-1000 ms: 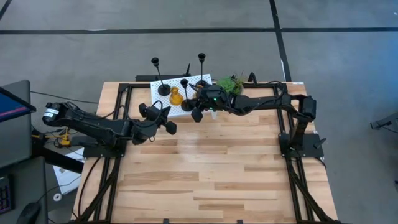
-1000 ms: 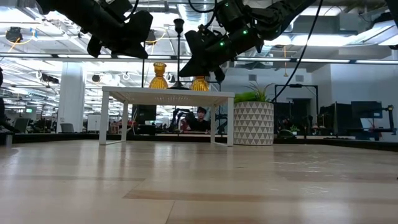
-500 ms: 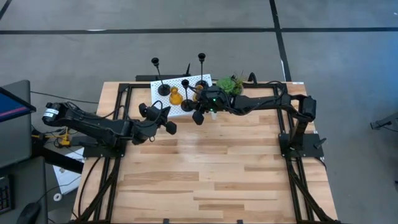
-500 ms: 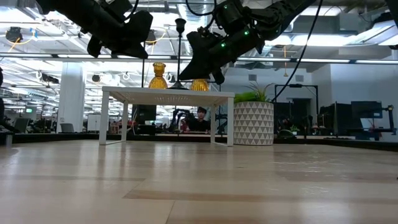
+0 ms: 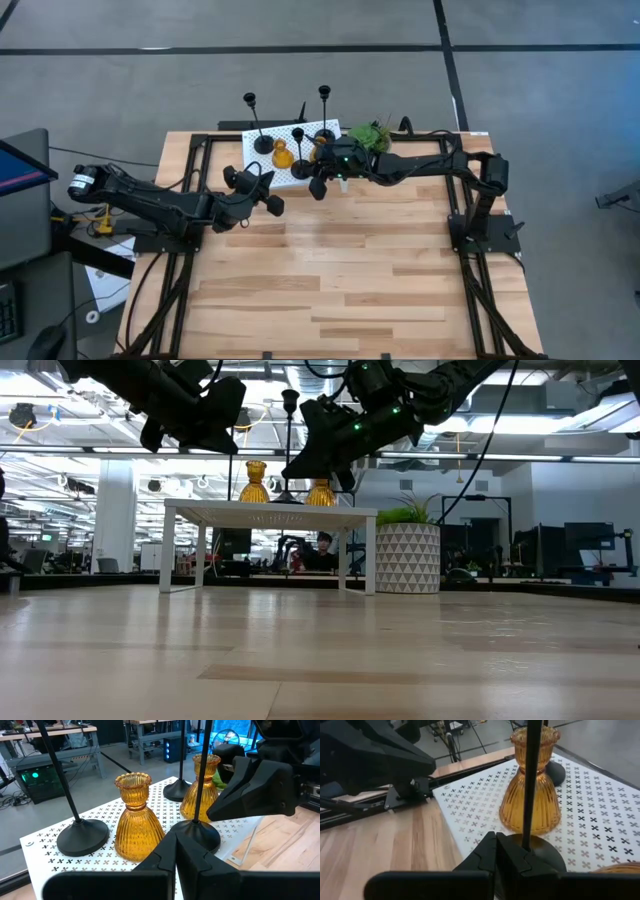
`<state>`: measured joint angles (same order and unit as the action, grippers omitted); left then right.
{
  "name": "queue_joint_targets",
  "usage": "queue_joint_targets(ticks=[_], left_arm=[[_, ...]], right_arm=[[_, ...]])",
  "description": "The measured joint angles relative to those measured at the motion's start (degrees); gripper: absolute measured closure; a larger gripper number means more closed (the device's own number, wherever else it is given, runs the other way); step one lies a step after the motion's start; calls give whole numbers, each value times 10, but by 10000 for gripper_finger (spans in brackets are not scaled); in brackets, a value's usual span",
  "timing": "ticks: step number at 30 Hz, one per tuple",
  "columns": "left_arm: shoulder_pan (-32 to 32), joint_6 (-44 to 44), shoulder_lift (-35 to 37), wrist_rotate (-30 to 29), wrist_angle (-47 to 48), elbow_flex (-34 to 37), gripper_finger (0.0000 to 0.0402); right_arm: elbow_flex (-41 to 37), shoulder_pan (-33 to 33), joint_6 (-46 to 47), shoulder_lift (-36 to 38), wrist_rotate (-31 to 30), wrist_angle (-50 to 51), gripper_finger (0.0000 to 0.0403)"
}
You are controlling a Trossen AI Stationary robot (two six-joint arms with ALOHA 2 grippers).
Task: Pick & Place candle stick holders
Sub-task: Adjust the candle holders on the shelf
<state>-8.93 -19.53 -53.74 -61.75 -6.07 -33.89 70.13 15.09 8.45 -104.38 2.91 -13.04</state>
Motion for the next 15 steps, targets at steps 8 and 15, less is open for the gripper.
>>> queue_joint_targets(ticks=[8, 15], left_arm=[[0, 0, 0, 3, 0, 0, 396], [-2, -2, 0, 5, -4, 0, 396]], right_arm=[[27, -3, 11, -67, -4, -70, 403], [65, -24, -23, -69, -40, -1, 403]])
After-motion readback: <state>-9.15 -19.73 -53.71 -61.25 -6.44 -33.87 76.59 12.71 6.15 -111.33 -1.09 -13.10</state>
